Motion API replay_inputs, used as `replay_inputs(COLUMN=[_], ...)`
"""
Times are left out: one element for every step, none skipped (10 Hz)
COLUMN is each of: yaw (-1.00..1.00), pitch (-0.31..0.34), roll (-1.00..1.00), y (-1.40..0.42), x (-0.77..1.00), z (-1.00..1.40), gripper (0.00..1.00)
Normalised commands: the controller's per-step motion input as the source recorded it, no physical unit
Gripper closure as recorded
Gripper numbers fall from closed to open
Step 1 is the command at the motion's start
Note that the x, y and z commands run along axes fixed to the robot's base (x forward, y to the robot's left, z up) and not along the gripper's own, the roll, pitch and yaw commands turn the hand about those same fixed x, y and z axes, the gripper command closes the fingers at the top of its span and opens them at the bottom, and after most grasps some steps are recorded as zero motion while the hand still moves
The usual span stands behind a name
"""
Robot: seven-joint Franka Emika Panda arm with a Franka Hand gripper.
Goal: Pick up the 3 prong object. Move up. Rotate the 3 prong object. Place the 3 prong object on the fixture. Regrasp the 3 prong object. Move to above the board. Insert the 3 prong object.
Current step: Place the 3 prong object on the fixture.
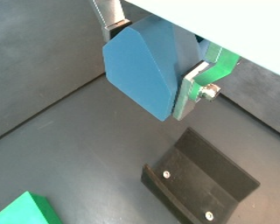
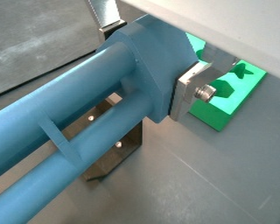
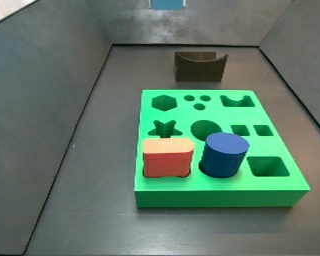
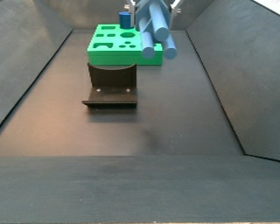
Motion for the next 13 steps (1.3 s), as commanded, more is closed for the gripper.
replay_inputs(yaw=[0.04,0.04,0.04,-0.02,-0.02,-0.03,-0.04,-0.04,-0.05,-0.06,-0.06,-0.08,-0.1], pitch=[0.181,0.18,0.172,0.084,0.085,0.089,0.094,0.102,0.108,0.115,0.119,0.128,0.137], roll=[0.1,0.11,0.12,-1.0,-1.0,-1.0,-1.0,-1.0,-1.0,-1.0,-1.0,-1.0,-1.0], y=[-0.08,-0.07,-0.05,-0.41,-0.37,-0.23,-0.17,-0.09,-0.04,0.01,0.02,0.03,0.03], x=[1.0,1.0,1.0,1.0,1.0,1.0,0.97,0.81,0.69,0.53,0.45,0.29,0.13], z=[0.0,0.0,-0.01,0.02,0.03,0.02,0.02,0.02,0.01,0.0,0.0,0.0,0.0], gripper=[1.0,1.0,1.0,1.0,1.0,1.0,1.0,1.0,1.0,1.0,1.0,1.0,1.0])
